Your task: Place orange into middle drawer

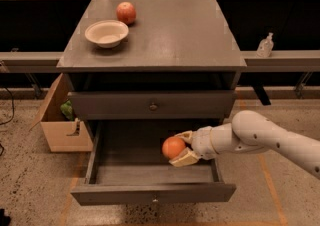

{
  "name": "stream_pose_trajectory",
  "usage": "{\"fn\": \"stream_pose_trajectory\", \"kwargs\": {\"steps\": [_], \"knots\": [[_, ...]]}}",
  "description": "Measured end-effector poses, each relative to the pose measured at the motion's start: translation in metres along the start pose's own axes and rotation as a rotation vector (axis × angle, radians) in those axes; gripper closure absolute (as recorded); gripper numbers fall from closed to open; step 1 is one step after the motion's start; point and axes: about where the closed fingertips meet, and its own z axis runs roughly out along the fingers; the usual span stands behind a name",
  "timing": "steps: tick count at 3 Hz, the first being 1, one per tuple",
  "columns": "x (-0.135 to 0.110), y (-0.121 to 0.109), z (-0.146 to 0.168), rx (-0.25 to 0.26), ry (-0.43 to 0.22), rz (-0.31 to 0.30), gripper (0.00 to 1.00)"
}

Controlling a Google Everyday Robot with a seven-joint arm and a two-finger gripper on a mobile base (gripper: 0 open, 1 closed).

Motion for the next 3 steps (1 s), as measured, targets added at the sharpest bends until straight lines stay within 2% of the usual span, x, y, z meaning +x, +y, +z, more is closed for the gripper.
{"fn": "stream_pose_trajectory", "kwargs": {"steps": [1,3], "knots": [[0.03,-0.005,0.032,-0.007,0.065,-0.019,1.0],[0.084,-0.03,0.083,0.075,0.196,0.006,1.0]]}}
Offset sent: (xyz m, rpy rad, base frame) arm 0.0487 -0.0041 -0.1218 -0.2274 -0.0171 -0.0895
